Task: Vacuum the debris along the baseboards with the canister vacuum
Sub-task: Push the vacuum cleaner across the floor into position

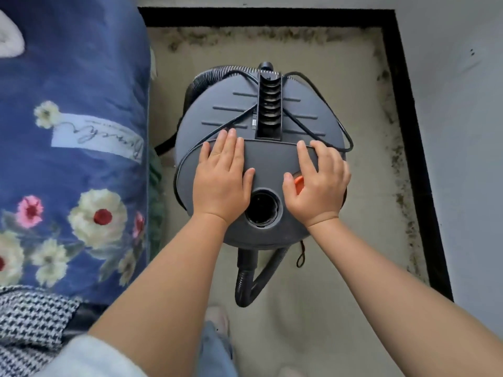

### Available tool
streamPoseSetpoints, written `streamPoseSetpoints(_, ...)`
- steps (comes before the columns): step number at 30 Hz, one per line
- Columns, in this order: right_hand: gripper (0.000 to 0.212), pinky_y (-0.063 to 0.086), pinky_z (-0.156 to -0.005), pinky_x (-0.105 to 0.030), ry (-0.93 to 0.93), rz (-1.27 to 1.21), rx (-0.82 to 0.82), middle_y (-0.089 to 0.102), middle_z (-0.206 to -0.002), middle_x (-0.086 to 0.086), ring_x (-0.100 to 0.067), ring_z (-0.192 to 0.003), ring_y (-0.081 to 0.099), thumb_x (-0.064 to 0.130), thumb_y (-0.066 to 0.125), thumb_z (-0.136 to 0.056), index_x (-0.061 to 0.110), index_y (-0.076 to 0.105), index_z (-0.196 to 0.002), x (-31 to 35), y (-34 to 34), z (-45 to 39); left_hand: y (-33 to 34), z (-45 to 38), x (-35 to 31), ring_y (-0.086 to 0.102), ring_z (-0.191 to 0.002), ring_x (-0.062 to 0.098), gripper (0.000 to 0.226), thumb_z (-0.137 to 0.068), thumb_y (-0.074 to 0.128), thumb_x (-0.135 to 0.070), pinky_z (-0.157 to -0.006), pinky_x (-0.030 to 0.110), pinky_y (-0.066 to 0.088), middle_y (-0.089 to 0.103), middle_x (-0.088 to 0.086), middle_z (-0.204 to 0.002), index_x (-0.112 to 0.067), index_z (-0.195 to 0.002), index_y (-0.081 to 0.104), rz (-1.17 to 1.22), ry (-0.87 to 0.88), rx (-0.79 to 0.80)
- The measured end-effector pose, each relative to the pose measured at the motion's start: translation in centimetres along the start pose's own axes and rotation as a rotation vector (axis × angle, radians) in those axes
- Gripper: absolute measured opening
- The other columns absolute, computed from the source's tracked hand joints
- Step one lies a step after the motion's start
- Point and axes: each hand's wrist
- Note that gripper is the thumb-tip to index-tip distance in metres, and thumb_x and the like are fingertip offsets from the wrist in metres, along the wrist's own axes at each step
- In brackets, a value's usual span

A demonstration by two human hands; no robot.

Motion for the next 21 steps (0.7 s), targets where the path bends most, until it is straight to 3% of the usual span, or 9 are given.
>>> streamPoseSetpoints(4,0.051,0.031,-0.088,-0.042,0.054,0.029,-0.009,0.061,-0.116,-0.017,-0.029,-0.109,0.042,0.036,0.049,-0.076,0.014,0.052,-0.121,-0.2,3.1,-6.6,1.8,-7.2,2.5,0.059,-0.111,0.039,0.051,-0.085,0.038,-0.026,-0.094,0.051,0.044,0.061,0.025,-0.120,0.009,-0.116,0.060,0.006,0.035,0.006)
streamPoseSetpoints(6,0.051,0.031,-0.089,-0.042,0.070,0.029,-0.003,0.061,-0.116,-0.017,-0.030,-0.108,0.043,0.037,0.049,-0.075,0.015,0.050,-0.122,0.1,4.0,-8.4,2.5,-9.2,3.4,0.058,-0.112,0.041,0.051,-0.086,0.038,-0.024,-0.103,0.045,0.033,0.060,0.025,-0.121,0.010,-0.117,0.059,-0.008,0.045,-0.022)
streamPoseSetpoints(9,0.052,0.032,-0.089,-0.042,0.094,0.022,-0.013,0.061,-0.115,-0.017,-0.030,-0.108,0.043,0.037,0.049,-0.075,0.015,0.049,-0.122,-0.3,5.6,-11.5,3.6,-12.7,4.5,0.058,-0.110,0.044,0.049,-0.086,0.039,-0.022,-0.101,0.044,0.024,0.060,0.027,-0.119,0.012,-0.116,0.058,0.008,0.069,-0.046)
streamPoseSetpoints(16,0.050,0.032,-0.088,-0.042,0.117,0.012,-0.002,0.062,-0.115,-0.016,-0.030,-0.108,0.042,0.034,0.048,-0.076,0.015,0.050,-0.122,-1.3,7.6,-16.4,4.5,-18.3,5.5,0.057,-0.111,0.043,0.049,-0.087,0.039,-0.024,-0.103,0.044,0.024,0.060,0.026,-0.119,0.011,-0.117,0.057,0.002,0.076,-0.017)
streamPoseSetpoints(21,0.048,0.030,-0.087,-0.042,0.119,0.029,0.015,0.062,-0.114,-0.017,-0.029,-0.106,0.041,0.028,0.047,-0.076,0.011,0.061,-0.118,-1.3,7.6,-16.3,4.3,-18.2,5.4,0.058,-0.111,0.042,0.048,-0.087,0.040,-0.024,-0.103,0.047,0.032,0.061,0.025,-0.118,0.009,-0.116,0.059,0.008,0.088,0.013)
Point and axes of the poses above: each hand's wrist, its own z-axis away from the middle knuckle, its own y-axis out of the palm, x = y × z
